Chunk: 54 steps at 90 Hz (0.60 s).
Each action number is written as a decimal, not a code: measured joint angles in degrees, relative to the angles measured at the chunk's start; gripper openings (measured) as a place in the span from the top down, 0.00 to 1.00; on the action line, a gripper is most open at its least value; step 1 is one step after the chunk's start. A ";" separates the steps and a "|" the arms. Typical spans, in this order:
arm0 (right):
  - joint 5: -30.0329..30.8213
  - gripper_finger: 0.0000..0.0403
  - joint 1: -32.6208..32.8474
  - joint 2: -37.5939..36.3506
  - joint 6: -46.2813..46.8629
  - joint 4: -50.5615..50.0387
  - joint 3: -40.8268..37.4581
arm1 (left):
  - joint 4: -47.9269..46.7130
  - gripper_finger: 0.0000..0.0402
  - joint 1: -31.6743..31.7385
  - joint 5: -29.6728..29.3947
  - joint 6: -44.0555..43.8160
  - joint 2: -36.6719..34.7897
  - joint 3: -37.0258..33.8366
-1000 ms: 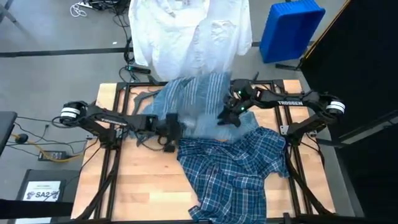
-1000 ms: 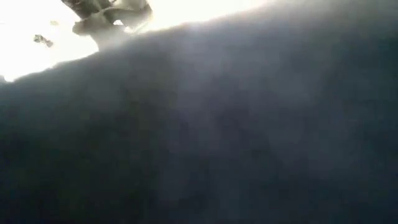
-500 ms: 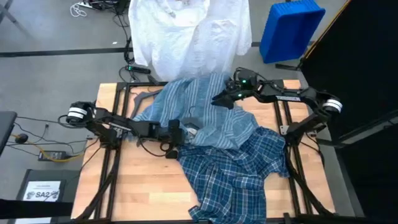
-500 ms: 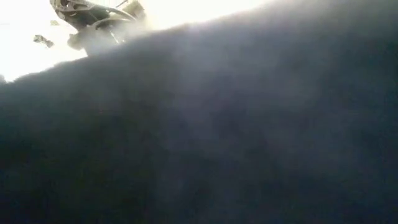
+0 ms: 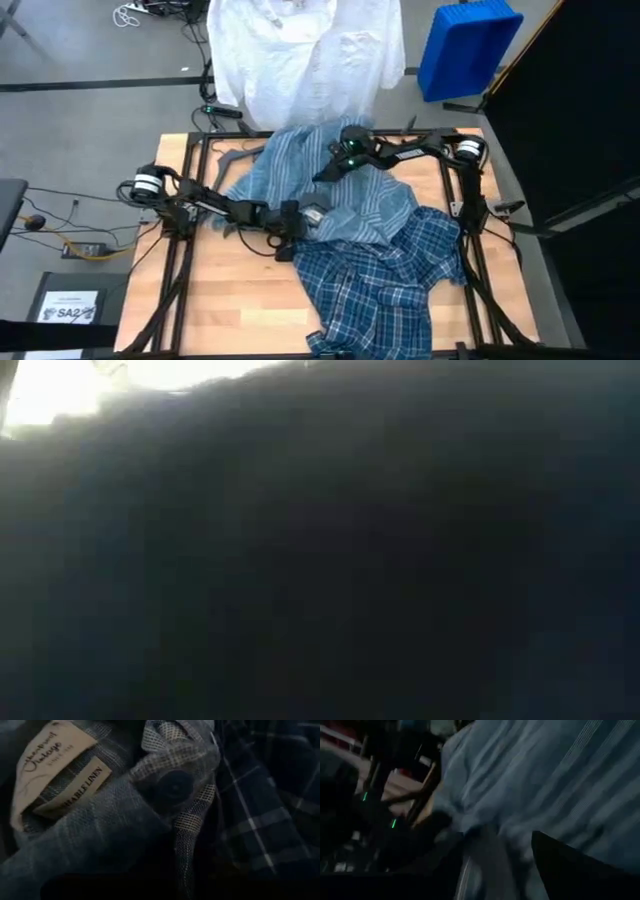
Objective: Hang clothes
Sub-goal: Hang the green shirt on the hanging rack
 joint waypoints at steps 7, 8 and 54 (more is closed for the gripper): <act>-0.42 0.46 -0.89 1.14 0.33 -2.28 1.49 | 0.81 1.00 0.00 0.13 -0.18 0.47 -0.01; -0.44 0.46 -0.96 1.29 0.12 -2.46 1.73 | 0.95 1.00 0.00 0.13 -0.21 0.47 -0.01; -7.40 0.51 -3.55 0.17 -6.24 -16.85 2.08 | 2.26 1.00 0.02 0.32 -1.64 0.45 -0.16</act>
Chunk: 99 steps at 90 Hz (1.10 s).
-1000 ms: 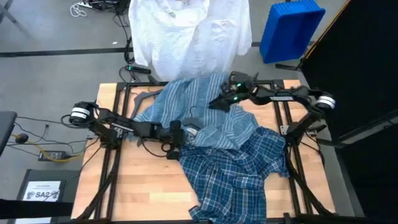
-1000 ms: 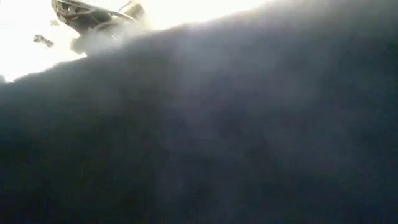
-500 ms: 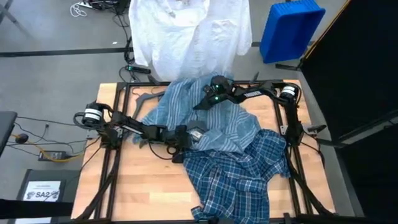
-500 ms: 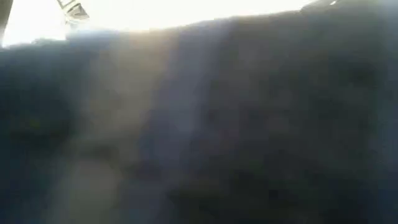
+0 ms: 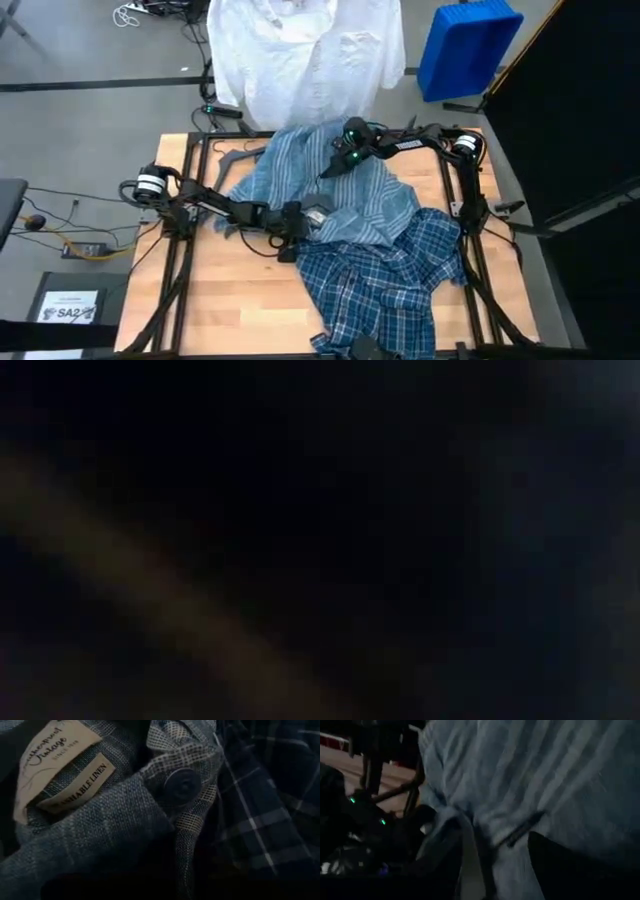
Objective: Hang clothes
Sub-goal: Hang the green shirt on the hanging rack
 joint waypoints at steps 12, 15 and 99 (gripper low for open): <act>1.94 0.55 1.02 -2.81 -1.93 -0.32 0.09 | 0.04 1.00 0.00 -0.02 -0.53 0.02 0.00; 2.62 0.56 1.21 -3.86 -3.12 -1.54 0.41 | 0.06 1.00 0.00 -0.02 -0.70 0.02 -0.01; 19.54 0.61 4.64 -3.84 -14.05 -26.13 10.16 | 2.42 1.00 0.02 0.12 0.07 0.13 -0.11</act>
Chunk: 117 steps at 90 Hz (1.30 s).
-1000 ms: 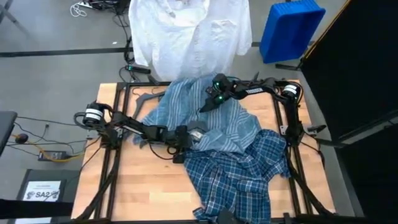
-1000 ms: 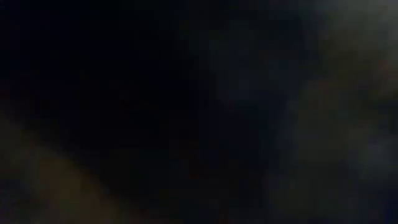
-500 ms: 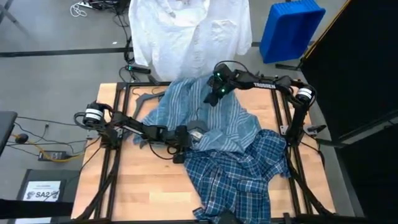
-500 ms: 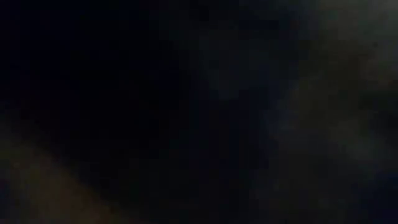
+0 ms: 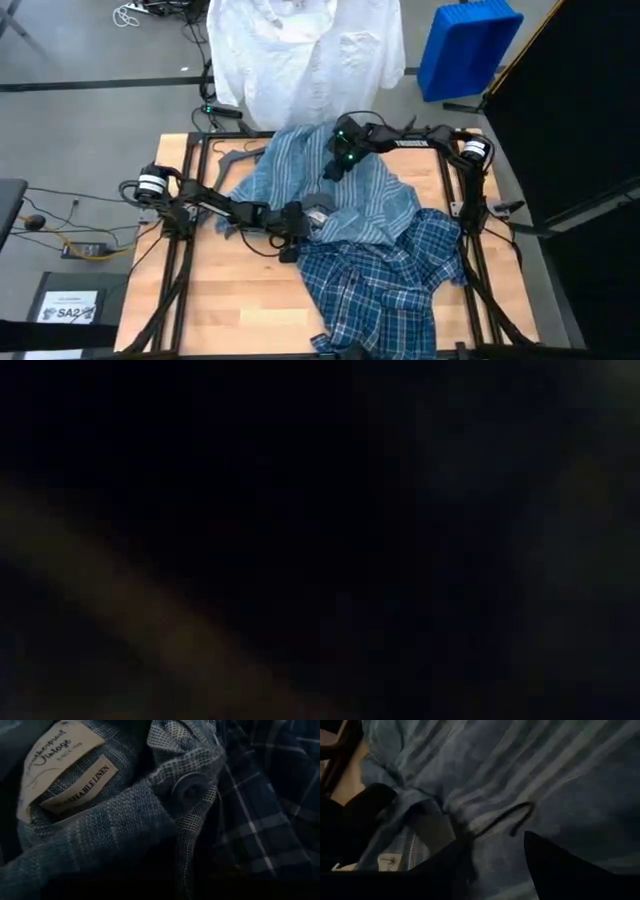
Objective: Hang clothes
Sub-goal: Hang the green shirt on the hanging rack
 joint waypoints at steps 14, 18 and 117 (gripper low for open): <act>2.06 0.61 -0.08 0.58 0.80 2.48 0.02 | 0.38 1.00 0.00 0.01 0.01 0.00 0.00; 2.49 0.61 -0.17 0.69 1.10 2.75 0.04 | 0.40 1.00 0.00 0.01 0.04 0.00 0.00; 3.80 0.86 -0.26 1.38 0.73 1.16 -0.01 | 0.71 1.00 0.01 0.01 0.08 -0.11 0.02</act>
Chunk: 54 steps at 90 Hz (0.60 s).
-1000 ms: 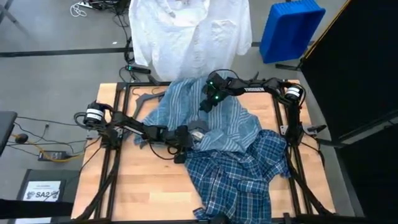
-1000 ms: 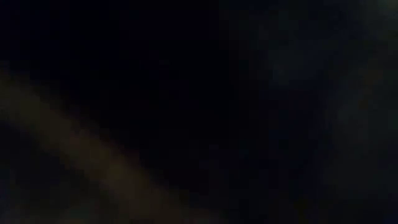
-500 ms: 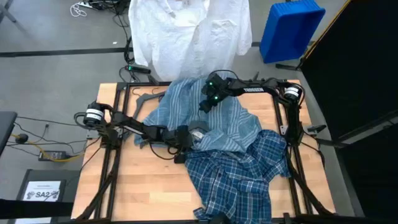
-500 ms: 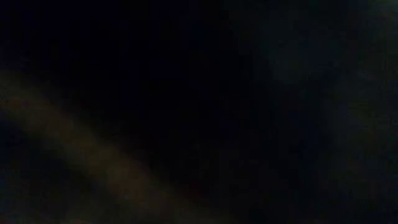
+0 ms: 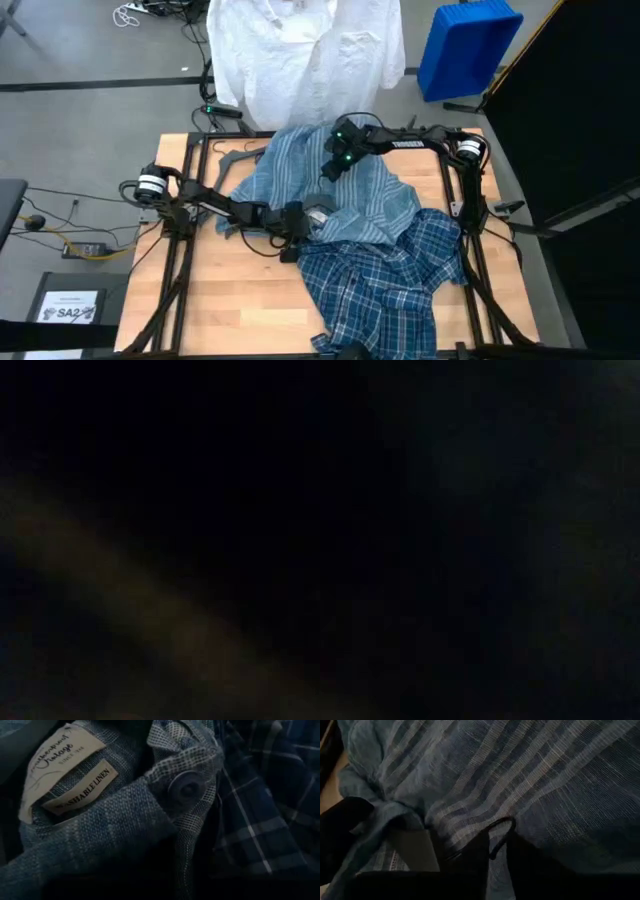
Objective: Hang clothes
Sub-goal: Hang the green shirt on the hanging rack
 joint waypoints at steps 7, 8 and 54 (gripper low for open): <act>0.43 0.83 0.13 0.00 0.00 -0.78 0.01 | 0.00 1.00 0.01 0.00 0.00 0.00 0.00; 0.46 0.82 0.13 0.00 0.01 -0.79 0.01 | 0.00 1.00 0.01 0.00 0.00 0.00 0.00; -0.98 0.96 0.26 -0.02 -1.89 0.30 -0.02 | -0.02 1.00 -0.01 -0.01 0.00 0.00 0.07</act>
